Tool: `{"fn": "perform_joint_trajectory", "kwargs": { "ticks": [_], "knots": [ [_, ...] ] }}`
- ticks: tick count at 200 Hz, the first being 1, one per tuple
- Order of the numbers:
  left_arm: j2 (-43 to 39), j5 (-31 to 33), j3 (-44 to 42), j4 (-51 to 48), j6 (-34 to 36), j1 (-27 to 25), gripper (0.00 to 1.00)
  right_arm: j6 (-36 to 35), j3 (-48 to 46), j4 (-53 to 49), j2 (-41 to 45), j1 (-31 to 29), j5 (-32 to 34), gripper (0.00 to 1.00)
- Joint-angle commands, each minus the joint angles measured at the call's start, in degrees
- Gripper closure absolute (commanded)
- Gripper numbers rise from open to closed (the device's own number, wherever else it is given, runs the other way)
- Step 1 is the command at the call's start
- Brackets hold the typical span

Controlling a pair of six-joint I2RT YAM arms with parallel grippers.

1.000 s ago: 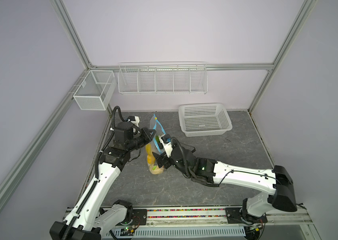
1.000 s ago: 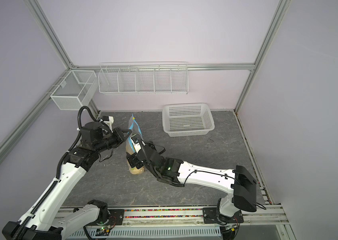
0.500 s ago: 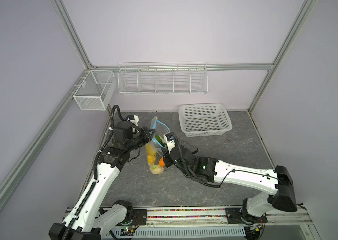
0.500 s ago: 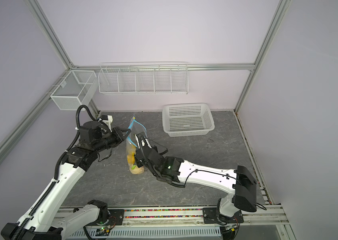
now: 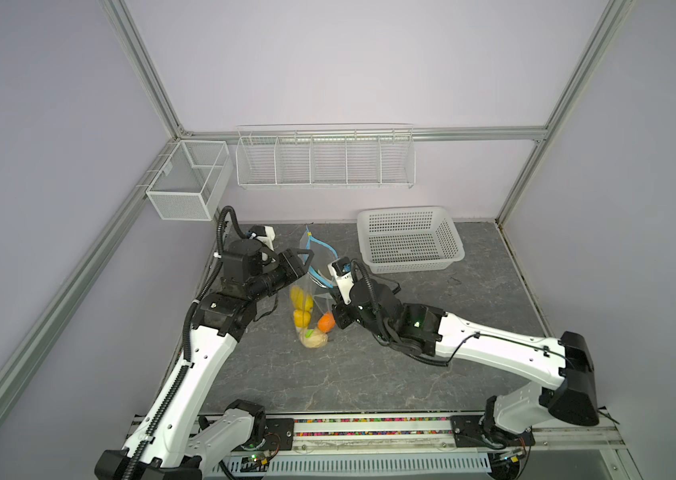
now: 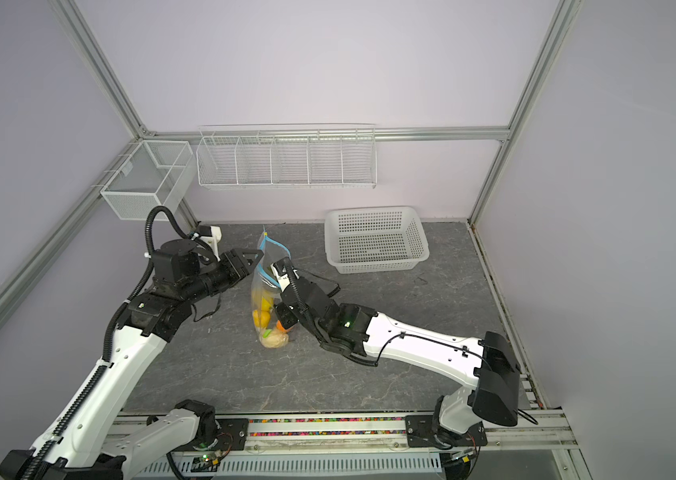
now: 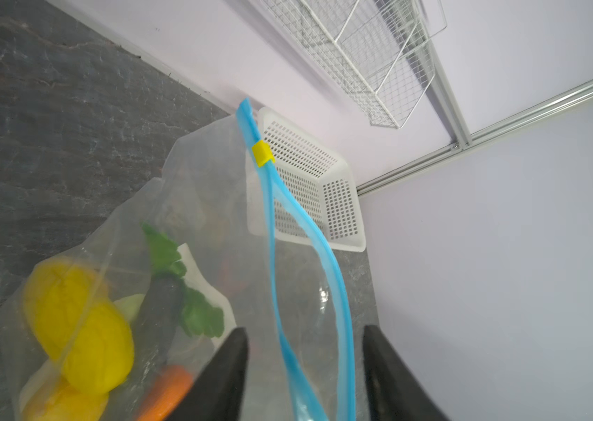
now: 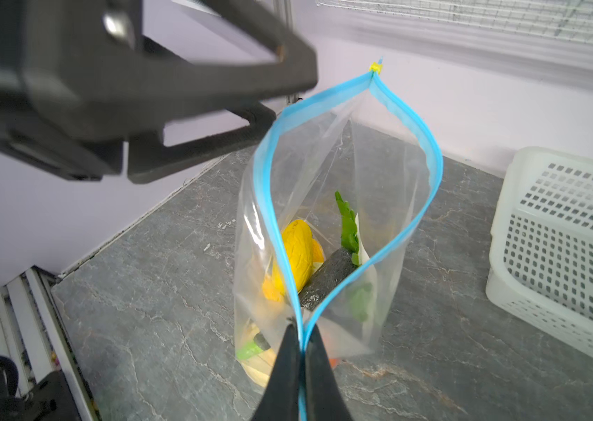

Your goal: Place the food in the zip-top bag and seal the zipper

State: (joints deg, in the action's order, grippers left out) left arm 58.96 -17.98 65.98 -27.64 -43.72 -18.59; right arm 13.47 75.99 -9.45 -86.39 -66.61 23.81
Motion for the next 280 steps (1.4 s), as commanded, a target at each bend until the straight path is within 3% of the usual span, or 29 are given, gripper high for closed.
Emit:
{"fn": "perform_joint_trajectory", "kwargs": {
  "ticks": [1,11,24,54,89,157,180,209,226,246,266,280],
  "knots": [
    [-3.55,0.63,4.63,-2.88,4.47,0.31,0.12,-11.11,0.85,-0.64,2.81,3.69,-8.85,0.93],
    [-4.99,0.97,5.21,-3.38,6.61,0.30,0.04,-15.28,1.88,-3.16,3.16,5.61,-12.74,0.93],
    [-6.38,0.34,6.16,-3.71,9.25,0.28,0.02,-19.33,3.80,-7.29,3.60,8.30,-16.82,0.93],
    [-7.32,-6.01,7.97,-2.58,14.51,0.31,0.01,-26.01,3.18,-7.89,6.13,14.14,-28.85,0.93],
    [-5.25,-6.55,11.30,-4.88,19.39,0.43,0.06,-29.76,8.70,-15.91,5.93,21.44,-40.14,0.94],
    [-4.13,-19.16,13.77,-14.07,27.63,0.49,0.07,-36.49,7.65,-25.11,9.07,30.53,-47.78,0.94],
    [-6.61,-14.86,2.11,-3.18,28.55,0.89,0.08,-38.25,5.24,-26.06,10.72,32.85,-49.87,0.93],
    [-6.94,-17.59,-11.41,14.05,27.67,3.32,0.06,-39.90,1.64,-24.56,14.51,34.33,-47.53,0.93],
    [-5.11,-18.36,-15.34,22.37,26.17,4.12,0.03,-40.16,-1.52,-21.40,16.99,34.93,-44.49,0.94],
    [-1.39,-19.28,-15.81,23.29,29.15,5.76,0.02,-40.76,-2.87,-20.54,18.32,35.30,-44.63,0.94],
    [0.24,-29.74,-17.70,28.18,36.31,8.46,0.01,-40.92,-2.64,-20.55,17.98,35.37,-46.45,0.93],
    [0.08,-33.47,-19.30,34.63,37.93,10.24,0.01,-41.13,-1.73,-21.65,17.36,35.39,-47.14,0.93]
  ]
}}
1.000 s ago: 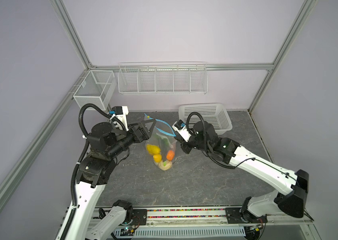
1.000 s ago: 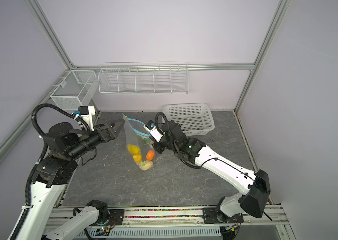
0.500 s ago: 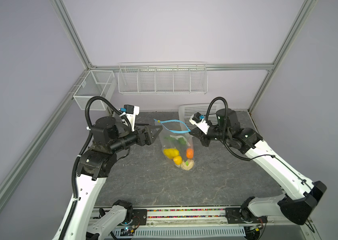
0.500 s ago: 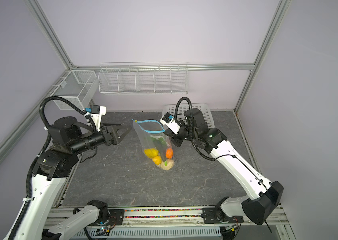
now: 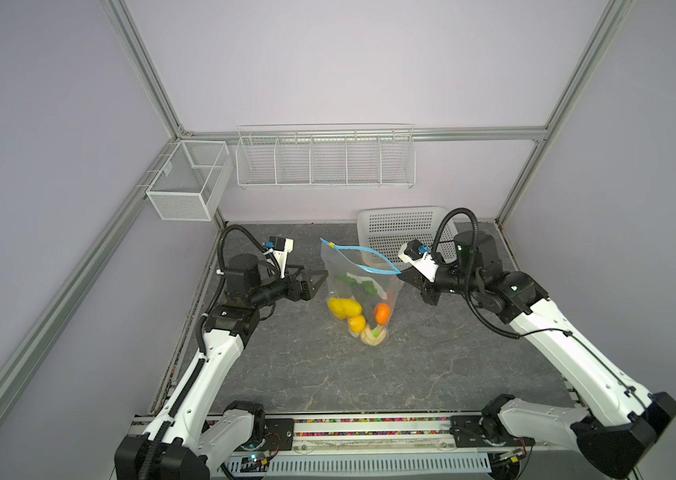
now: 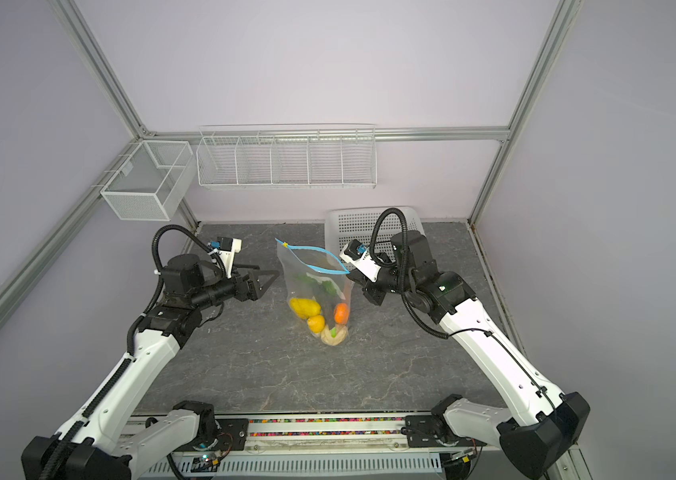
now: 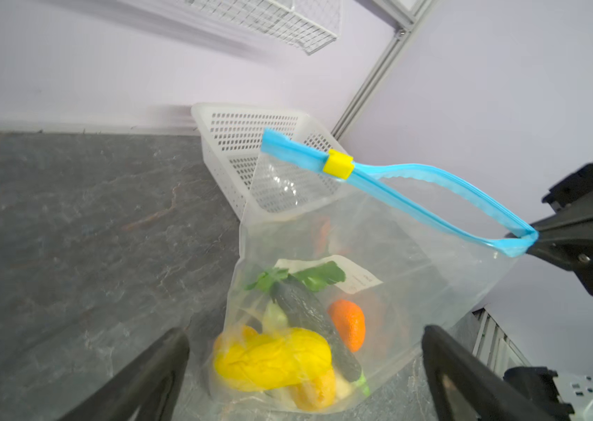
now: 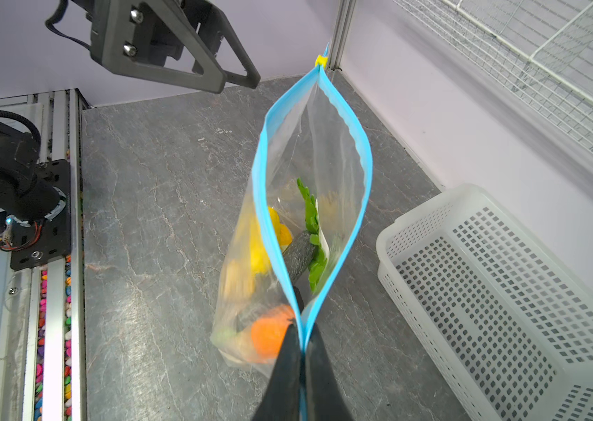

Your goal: Place the food in the zip-top bag and seal the zipper

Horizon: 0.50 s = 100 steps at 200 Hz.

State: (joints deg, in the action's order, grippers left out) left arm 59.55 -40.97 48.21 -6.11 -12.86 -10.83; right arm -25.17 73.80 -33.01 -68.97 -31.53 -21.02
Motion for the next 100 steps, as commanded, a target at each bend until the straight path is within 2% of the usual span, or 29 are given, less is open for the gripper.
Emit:
{"fn": "perform_joint_trajectory", "kwargs": {
  "ticks": [1,27,49,62,67,83,90,100],
  "knots": [
    [-0.50,-10.81,-1.45,13.43,7.29,2.61,0.00,-2.50,0.55,1.82,-0.13,0.32,-2.34,0.94],
    [2.60,-13.22,3.00,8.91,16.58,4.78,0.01,-2.44,0.59,1.75,-0.03,0.42,-3.68,0.94],
    [9.74,-15.91,5.83,9.39,17.59,6.23,0.00,-2.57,0.24,2.11,-0.07,0.55,-4.64,0.94],
    [13.10,-20.69,4.82,18.92,12.51,6.26,0.01,-2.67,0.70,1.99,-0.64,0.59,-4.74,0.93],
    [14.15,-22.11,3.64,24.89,8.03,6.26,0.03,-2.70,0.90,2.03,-0.92,0.73,-4.63,0.93],
    [16.88,-22.29,-1.25,44.87,-3.05,6.38,0.04,-2.43,1.91,1.52,-1.67,1.27,-4.99,0.93],
    [17.62,-23.07,-2.29,49.76,-4.32,6.75,0.06,-2.52,2.03,1.65,-1.70,1.59,-5.65,0.94],
    [18.34,-23.06,-2.07,50.36,-3.84,7.01,0.07,-2.38,1.83,2.28,-1.77,1.91,-6.10,0.93]
  ]
}}
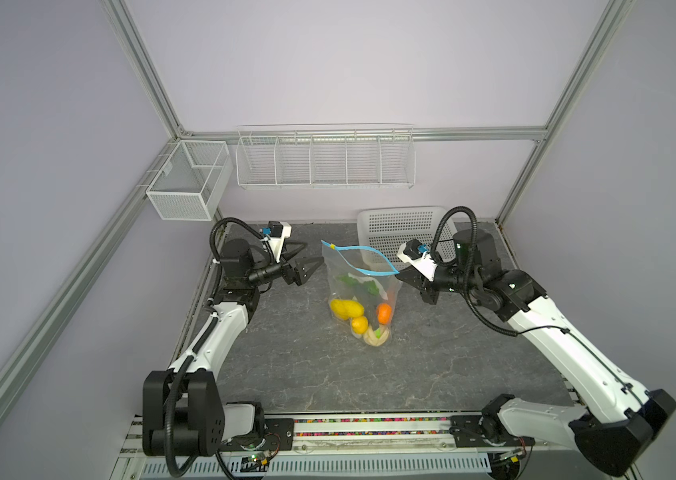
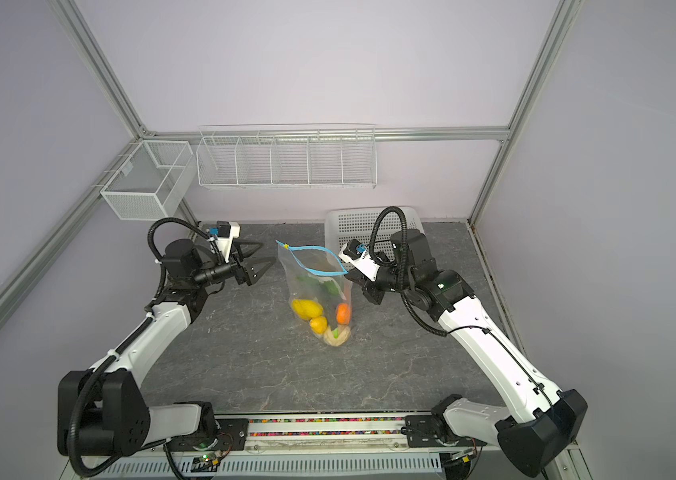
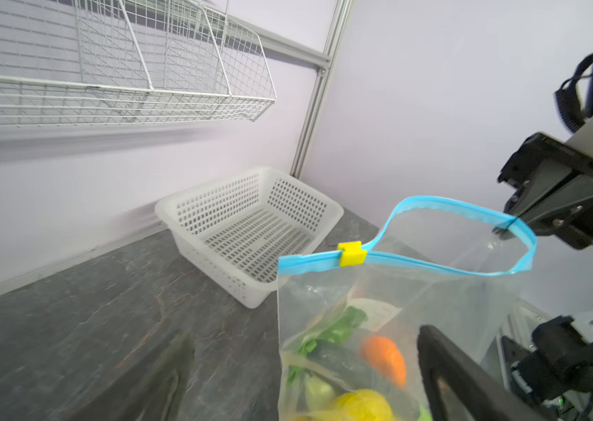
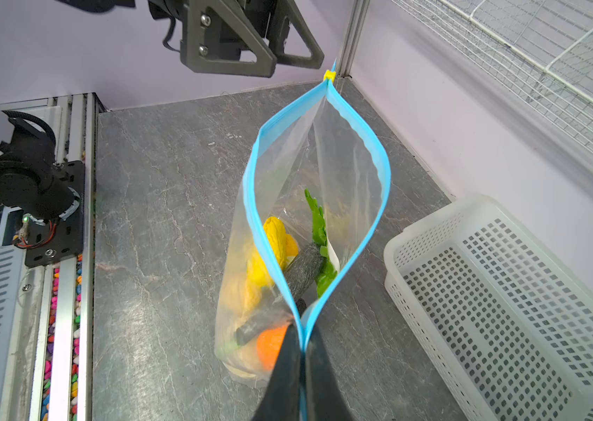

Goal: Place the food in the zip-top bag and seal the zipper
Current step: 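Hold the zipper ends with both grippers, stretching the bag mouth taut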

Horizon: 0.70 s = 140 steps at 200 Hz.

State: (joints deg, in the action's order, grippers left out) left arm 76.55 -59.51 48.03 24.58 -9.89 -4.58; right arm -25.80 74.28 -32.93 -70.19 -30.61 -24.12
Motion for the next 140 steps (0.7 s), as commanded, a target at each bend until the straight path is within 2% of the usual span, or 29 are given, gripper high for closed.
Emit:
{"fn": "perform_joint_trajectory", "kwargs": {
  "ticks": [1,18,32,76,87,96,112,140],
  "knots": [
    [1.37,-4.50,-1.80,19.48,-6.64,0.73,0.07,-1.77,1.28,2.18,-0.55,1.08,-3.11,0.94],
    [3.18,-5.94,1.04,15.81,-4.61,0.67,0.08,-1.62,1.39,2.57,-0.97,1.60,-4.16,0.94],
    [5.68,-9.10,2.86,19.12,-8.01,0.62,0.08,-1.56,1.91,2.67,-1.64,1.84,-5.10,0.93],
    [16.00,-12.60,3.96,46.19,-27.95,0.76,0.10,-0.69,2.48,3.35,-2.23,2.10,-6.28,0.94],
    [19.16,-13.29,4.34,56.21,-33.87,0.71,0.18,-0.79,2.50,3.23,-2.27,2.16,-6.35,0.93],
    [21.05,-14.62,6.26,56.19,-36.22,0.45,0.24,-0.83,2.57,3.04,-2.47,2.26,-6.55,0.93],
    [23.73,-15.61,8.90,56.47,-40.71,0.36,0.24,-1.09,3.16,2.33,-2.95,2.36,-7.37,0.94],
    [24.09,-15.04,8.92,56.46,-39.67,0.06,0.23,-1.42,3.57,2.05,-3.63,2.55,-8.00,0.94]
  ]
}}
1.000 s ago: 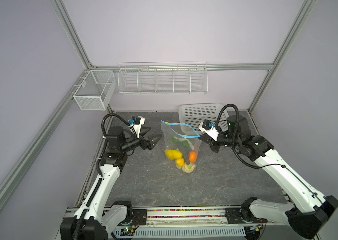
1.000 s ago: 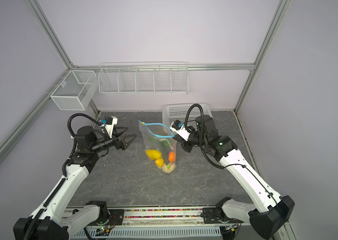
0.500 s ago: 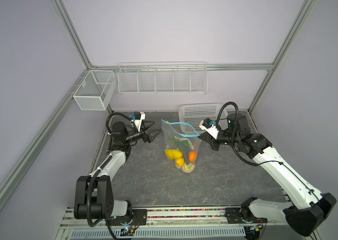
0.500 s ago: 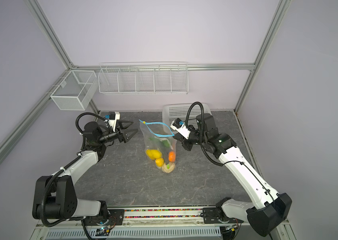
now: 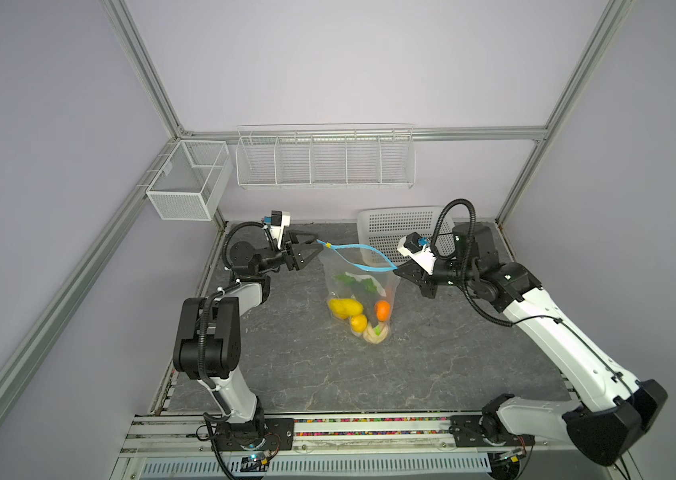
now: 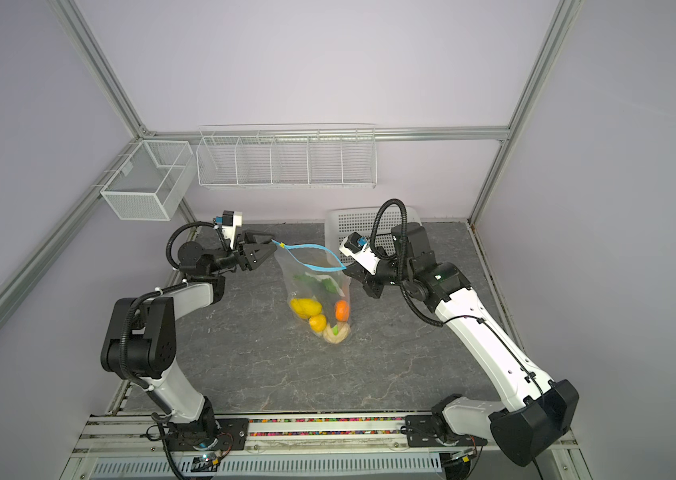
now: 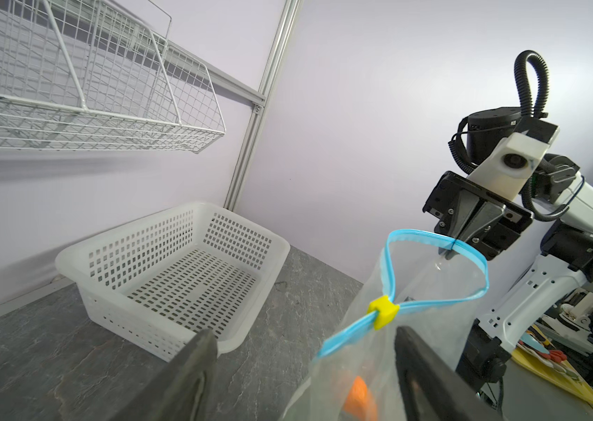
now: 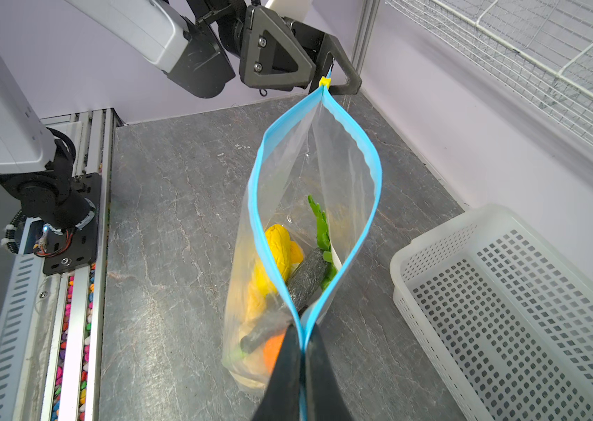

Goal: Place the food in the zip-top bag and seal the zipper
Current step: 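Hold the zipper ends with both grippers, stretching the bag mouth taut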

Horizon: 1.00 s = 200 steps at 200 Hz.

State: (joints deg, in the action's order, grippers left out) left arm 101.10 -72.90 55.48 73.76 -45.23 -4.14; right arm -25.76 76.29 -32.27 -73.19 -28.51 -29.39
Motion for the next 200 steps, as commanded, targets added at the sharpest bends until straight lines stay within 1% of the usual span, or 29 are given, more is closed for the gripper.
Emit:
{"fn": "perform_joint_trajectory", "kwargs": {
  "ticks": [1,26,48,62,79,97,107,148,157,175,200],
  "knots": [
    [-0.46,-1.59,1.47,7.28,-4.33,-0.44,0.23,-1.48,1.57,1.41,-0.68,0.42,-2.76,0.94],
    [-0.38,-1.63,1.80,7.28,-4.64,-1.87,0.24,-1.49,2.08,1.33,-1.15,0.60,-2.98,0.94],
    [-0.96,-1.85,0.53,7.30,-4.88,-2.19,0.31,-1.58,2.27,1.51,-1.11,0.91,-2.99,0.94],
    [-1.25,-1.97,0.16,7.28,-5.01,-2.19,0.42,-1.60,2.51,1.57,-1.32,1.17,-3.23,0.94],
    [-1.06,-1.85,0.47,7.28,-6.05,-2.19,0.60,-1.59,3.01,1.23,-1.75,1.36,-3.44,0.94],
    [-0.64,-2.36,1.85,7.32,-8.88,-2.19,0.78,-1.74,3.60,0.63,-2.13,1.47,-3.43,0.94],
    [-0.55,-2.71,2.30,7.33,-9.95,-2.19,0.84,-1.67,3.53,0.72,-2.05,1.55,-3.52,0.94],
    [-1.76,-2.55,1.22,7.29,-10.15,-2.10,0.83,-1.61,4.21,0.15,-2.33,1.73,-3.20,0.93],
    [-2.03,-2.53,1.10,7.30,-10.16,-2.01,0.86,-1.60,4.13,0.48,-2.31,1.73,-3.47,0.94],
    [-2.33,-1.99,0.42,7.29,-10.04,-2.01,1.00,-1.22,3.72,1.21,-2.56,1.75,-3.99,0.94],
    [-2.40,-1.72,1.16,7.27,-12.29,-1.88,1.00,-1.95,4.86,-1.12,-3.32,1.85,-2.90,0.94]
  ]
}}
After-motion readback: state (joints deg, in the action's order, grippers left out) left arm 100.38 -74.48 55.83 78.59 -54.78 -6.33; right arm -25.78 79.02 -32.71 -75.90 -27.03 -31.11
